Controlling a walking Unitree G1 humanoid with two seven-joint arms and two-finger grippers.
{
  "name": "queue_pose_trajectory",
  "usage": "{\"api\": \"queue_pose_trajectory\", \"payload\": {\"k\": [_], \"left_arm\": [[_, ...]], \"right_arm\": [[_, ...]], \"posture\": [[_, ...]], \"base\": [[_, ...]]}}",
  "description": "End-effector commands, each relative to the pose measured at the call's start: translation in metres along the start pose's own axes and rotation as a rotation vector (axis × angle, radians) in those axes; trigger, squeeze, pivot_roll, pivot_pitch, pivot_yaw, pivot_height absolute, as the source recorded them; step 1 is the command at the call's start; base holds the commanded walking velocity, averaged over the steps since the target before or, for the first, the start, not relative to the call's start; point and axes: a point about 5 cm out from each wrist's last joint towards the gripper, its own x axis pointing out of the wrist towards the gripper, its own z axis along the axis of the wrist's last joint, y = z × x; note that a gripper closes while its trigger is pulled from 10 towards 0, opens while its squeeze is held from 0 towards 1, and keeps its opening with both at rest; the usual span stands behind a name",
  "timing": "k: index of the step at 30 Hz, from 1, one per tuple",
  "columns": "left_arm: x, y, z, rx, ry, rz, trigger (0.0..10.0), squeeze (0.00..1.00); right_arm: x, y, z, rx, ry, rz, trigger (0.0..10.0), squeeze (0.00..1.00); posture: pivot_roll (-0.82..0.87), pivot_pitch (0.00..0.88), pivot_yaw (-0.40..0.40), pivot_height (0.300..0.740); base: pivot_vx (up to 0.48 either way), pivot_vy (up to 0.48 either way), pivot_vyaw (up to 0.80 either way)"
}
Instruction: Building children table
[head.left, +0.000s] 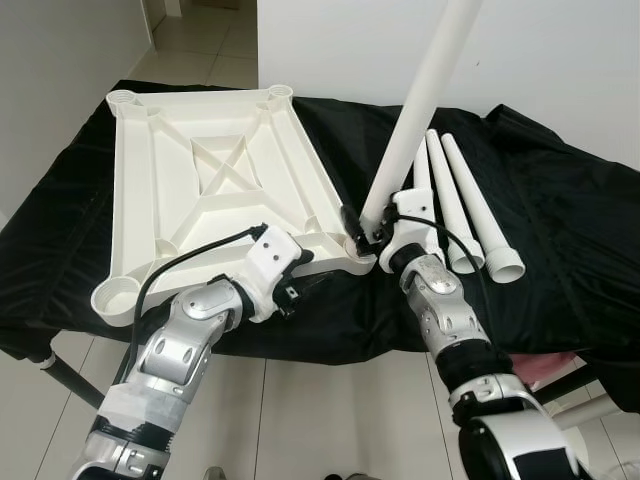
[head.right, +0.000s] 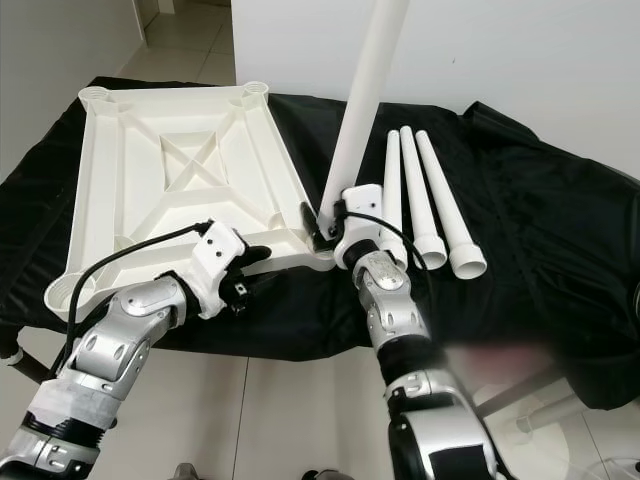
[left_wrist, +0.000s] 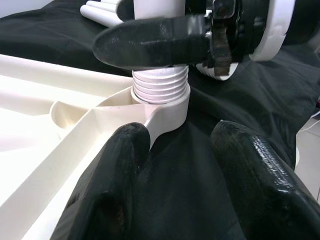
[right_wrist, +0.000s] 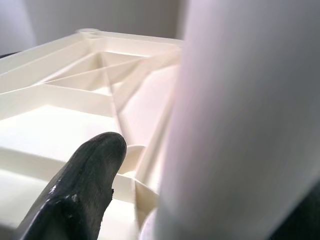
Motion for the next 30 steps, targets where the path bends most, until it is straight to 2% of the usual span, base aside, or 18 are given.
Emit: {"api": "queue_pose_trajectory", "payload": {"k": [1,5,6,9,10,11,12,13,24,25,30], "left_arm": [[0.003,-0.002,0.001,0.009,-0.004,-0.021,10.0,0.0],[0.003,-0.002,0.002,0.012,-0.005,-0.022,10.0,0.0],[0.003,-0.002,0.002,0.012,-0.007,-0.021,10.0,0.0],[0.002,-0.002,0.002,0.012,-0.008,-0.021,10.0,0.0],[0.002,-0.002,0.002,0.01,-0.008,-0.019,10.0,0.0],[0.002,-0.002,0.002,0.01,-0.008,-0.019,10.0,0.0],[0.002,-0.002,0.002,0.01,-0.007,-0.017,10.0,0.0],[0.001,-0.002,0.002,0.009,-0.006,-0.015,10.0,0.0],[0.0,0.0,0.002,0.003,-0.004,-0.01,10.0,0.0],[0.0,0.0,0.002,0.002,-0.003,-0.01,10.0,0.0],[0.0,0.001,0.002,0.0,-0.001,-0.011,10.0,0.0]], "right_arm": [[0.0,0.0,-0.001,-0.018,0.006,0.027,10.0,0.0],[0.002,-0.004,-0.002,-0.036,0.027,0.09,10.0,0.0],[0.002,-0.007,-0.002,-0.045,0.043,0.111,7.6,0.0],[0.002,-0.01,-0.003,-0.048,0.052,0.132,7.6,0.0],[0.002,-0.013,-0.004,-0.046,0.065,0.136,4.3,0.0],[0.002,-0.013,-0.004,-0.046,0.065,0.136,4.3,0.0],[0.002,-0.016,-0.005,-0.038,0.076,0.134,0.5,0.0],[0.001,-0.02,-0.006,-0.035,0.087,0.125,0.0,0.0],[-0.004,-0.029,-0.015,0.019,0.126,0.072,0.0,0.0],[-0.004,-0.029,-0.016,0.033,0.122,0.054,10.0,0.0],[-0.001,-0.023,-0.018,0.068,0.11,-0.027,10.0,0.0]], "posture": [[0.04,0.028,-0.064,0.74],[0.04,0.029,-0.061,0.74],[0.04,0.033,-0.063,0.74],[0.04,0.033,-0.063,0.74],[0.04,0.037,-0.061,0.74],[0.04,0.037,-0.061,0.74],[0.04,0.037,-0.061,0.74],[0.04,0.048,-0.058,0.74],[0.04,0.069,-0.047,0.74],[0.03,0.072,-0.046,0.74],[0.03,0.081,-0.046,0.74]], "base": [[0.0,0.0,0.0],[0.0,0.0,0.0],[0.0,0.0,0.0],[0.0,0.0,0.0],[0.0,0.0,0.0],[0.0,0.0,0.0],[0.0,0.0,0.0],[0.0,0.0,0.0],[0.0,0.0,0.0],[0.0,0.0,0.0],[0.0,0.0,0.0]]}}
